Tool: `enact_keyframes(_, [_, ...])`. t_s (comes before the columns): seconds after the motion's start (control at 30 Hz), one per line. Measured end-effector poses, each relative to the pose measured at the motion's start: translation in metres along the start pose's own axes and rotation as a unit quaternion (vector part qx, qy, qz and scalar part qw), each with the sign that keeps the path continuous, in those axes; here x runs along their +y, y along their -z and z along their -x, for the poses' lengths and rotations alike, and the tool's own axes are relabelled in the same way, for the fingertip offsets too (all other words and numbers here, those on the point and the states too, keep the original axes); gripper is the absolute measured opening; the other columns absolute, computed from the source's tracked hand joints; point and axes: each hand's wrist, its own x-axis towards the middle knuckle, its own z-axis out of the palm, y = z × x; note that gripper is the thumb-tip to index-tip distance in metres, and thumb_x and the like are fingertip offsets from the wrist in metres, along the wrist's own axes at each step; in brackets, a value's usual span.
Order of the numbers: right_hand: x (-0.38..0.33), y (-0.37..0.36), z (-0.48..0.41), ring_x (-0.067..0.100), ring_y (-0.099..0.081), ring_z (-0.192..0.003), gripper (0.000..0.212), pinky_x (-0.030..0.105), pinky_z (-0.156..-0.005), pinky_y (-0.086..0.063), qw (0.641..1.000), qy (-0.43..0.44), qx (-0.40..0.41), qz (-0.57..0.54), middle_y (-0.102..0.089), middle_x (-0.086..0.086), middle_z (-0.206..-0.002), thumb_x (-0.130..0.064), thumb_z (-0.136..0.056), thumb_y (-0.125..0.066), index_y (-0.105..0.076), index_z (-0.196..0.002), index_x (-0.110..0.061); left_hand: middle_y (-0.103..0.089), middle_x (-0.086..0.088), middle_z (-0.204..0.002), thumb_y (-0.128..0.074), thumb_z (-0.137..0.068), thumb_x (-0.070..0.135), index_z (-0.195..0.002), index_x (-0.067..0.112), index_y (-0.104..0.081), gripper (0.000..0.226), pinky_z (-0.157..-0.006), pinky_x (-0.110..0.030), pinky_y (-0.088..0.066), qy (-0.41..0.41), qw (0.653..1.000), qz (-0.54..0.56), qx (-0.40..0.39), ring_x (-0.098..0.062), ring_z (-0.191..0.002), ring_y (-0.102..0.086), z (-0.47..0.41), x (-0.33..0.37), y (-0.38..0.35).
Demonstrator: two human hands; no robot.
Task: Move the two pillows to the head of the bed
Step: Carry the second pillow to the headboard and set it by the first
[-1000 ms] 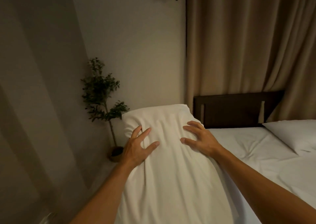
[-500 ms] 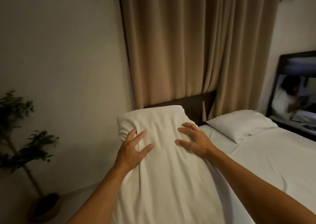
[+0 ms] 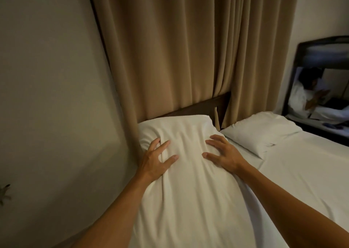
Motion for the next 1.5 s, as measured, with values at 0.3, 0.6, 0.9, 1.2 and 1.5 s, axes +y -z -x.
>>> enact_keyframes(0.3, [0.051,-0.016,-0.1,0.013,-0.04,-0.136,0.066,0.033,-0.114,-0.031,0.994,-0.086,0.06,0.016,-0.037,-0.018,-0.149,-0.074,-0.075,-0.062,-0.058,-0.132,-0.04,-0.026,0.006,-0.157,-0.058,-0.077,0.071,-0.14,0.04,-0.046,0.072,-0.11,-0.034,-0.034,-0.057,0.994,0.037,-0.086,-0.016,-0.14,-0.032,-0.155,-0.065,-0.059])
enact_keyframes(0.6, [0.086,-0.037,-0.172,0.016,-0.041,-0.136,0.06,0.037,-0.115,-0.033,0.969,-0.202,0.139,0.031,-0.037,-0.016,-0.151,-0.071,-0.079,-0.061,-0.06,-0.131,-0.039,-0.026,0.003,-0.156,-0.054,-0.074,0.076,-0.141,0.04,-0.045,0.076,-0.11,-0.036,-0.035,-0.137,0.969,0.049,-0.201,-0.02,-0.139,-0.033,-0.301,-0.115,-0.119])
enact_keyframes(0.9, [0.172,-0.064,-0.224,0.019,-0.054,-0.126,0.052,0.038,-0.109,-0.04,0.942,-0.264,0.204,0.044,-0.04,-0.011,-0.151,-0.063,-0.089,-0.054,-0.062,-0.131,-0.034,-0.029,0.002,-0.155,-0.058,-0.075,0.073,-0.14,0.039,-0.047,0.074,-0.11,-0.032,-0.034,-0.189,0.941,0.06,-0.275,-0.019,-0.139,-0.034,-0.401,-0.137,-0.223])
enact_keyframes(1.2, [0.236,-0.103,-0.269,0.019,-0.053,-0.126,0.072,0.037,-0.11,-0.035,0.912,-0.336,0.23,0.05,-0.035,-0.014,-0.154,-0.078,-0.078,-0.042,-0.058,-0.135,-0.037,-0.028,0.006,-0.156,-0.051,-0.071,0.081,-0.141,0.042,-0.045,0.08,-0.111,-0.034,-0.035,-0.237,0.915,0.059,-0.321,-0.018,-0.139,-0.034,-0.476,-0.177,-0.309])
enact_keyframes(1.5, [0.296,-0.175,-0.322,0.017,-0.042,-0.136,0.069,0.045,-0.109,-0.035,0.88,-0.384,0.264,0.095,-0.029,-0.011,-0.159,-0.075,-0.085,-0.04,-0.049,-0.142,-0.037,-0.027,0.005,-0.156,-0.052,-0.076,0.077,-0.142,0.039,-0.045,0.077,-0.107,-0.026,-0.035,-0.324,0.88,0.096,-0.333,-0.018,-0.138,-0.037,-0.539,-0.252,-0.411])
